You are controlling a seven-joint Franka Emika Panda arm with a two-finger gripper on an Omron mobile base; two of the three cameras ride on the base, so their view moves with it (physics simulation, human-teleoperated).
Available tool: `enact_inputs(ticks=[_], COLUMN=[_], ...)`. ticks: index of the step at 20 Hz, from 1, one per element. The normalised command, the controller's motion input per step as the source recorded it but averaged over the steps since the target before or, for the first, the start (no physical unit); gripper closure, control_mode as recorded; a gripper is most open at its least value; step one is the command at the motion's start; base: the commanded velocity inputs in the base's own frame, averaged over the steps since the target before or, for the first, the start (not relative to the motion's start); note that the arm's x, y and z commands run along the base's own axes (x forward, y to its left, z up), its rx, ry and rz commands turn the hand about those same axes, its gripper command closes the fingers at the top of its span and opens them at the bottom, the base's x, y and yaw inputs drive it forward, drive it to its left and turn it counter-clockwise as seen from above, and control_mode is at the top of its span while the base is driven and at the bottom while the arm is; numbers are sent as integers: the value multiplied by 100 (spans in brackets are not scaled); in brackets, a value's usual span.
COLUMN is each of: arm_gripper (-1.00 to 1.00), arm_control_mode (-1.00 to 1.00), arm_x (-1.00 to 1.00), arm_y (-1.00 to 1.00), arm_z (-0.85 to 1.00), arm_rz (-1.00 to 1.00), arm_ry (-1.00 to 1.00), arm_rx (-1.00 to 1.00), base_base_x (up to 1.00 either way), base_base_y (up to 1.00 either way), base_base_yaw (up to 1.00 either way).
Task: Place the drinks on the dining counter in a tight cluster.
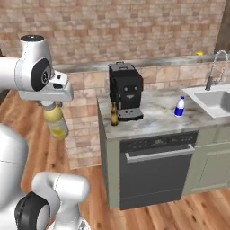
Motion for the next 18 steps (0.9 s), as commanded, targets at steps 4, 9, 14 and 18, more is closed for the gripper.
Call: enact_inputs(ticks=[4,9,14,18], arm_gripper=[100,100,100,100], arm_control_mode=[100,100,100,100], arm_x=[0,0,0,0], arm_y=[0,0,0,0], arm_z=[0,0,0,0], arm_rz=[0,0,0,0], arm_ry=[0,0,0,0], arm_rx=[0,0,0,0], base_base_x=[16,22,20,10], base_base_y=[100,100,100,100], base_base_yaw=[-41,-38,-33,-32])
